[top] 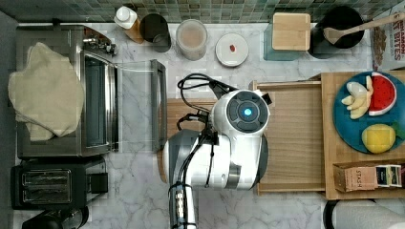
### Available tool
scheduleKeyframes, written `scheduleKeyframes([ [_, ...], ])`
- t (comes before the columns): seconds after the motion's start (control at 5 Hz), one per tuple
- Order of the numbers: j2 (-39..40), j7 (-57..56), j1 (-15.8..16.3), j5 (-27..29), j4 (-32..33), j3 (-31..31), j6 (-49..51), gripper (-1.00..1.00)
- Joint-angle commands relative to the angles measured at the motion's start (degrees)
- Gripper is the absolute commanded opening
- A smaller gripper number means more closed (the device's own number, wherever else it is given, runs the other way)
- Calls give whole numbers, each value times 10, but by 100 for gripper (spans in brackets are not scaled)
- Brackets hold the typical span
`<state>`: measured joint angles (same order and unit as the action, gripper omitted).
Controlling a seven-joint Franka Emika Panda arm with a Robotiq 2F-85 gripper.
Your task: Close the drawer.
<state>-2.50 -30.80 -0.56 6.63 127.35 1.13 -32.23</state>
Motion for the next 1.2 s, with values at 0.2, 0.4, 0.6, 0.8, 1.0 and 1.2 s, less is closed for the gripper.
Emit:
scheduleKeyframes([
  [0.2, 11, -127, 23, 34, 106, -24, -135, -100],
  [0.4, 33, -107, 20, -4, 109, -32, -144, -100],
  [0.6, 46, -81, 22, -49, 114, -30, -176, -100],
  [0.8, 61, -56, 16, -103, 103, -22, -187, -100],
  [1.0, 57, -48, 9, -154, 122, -12, -243, -100],
  [1.2, 65, -69, -4, -147, 107, -6, -224, -100],
])
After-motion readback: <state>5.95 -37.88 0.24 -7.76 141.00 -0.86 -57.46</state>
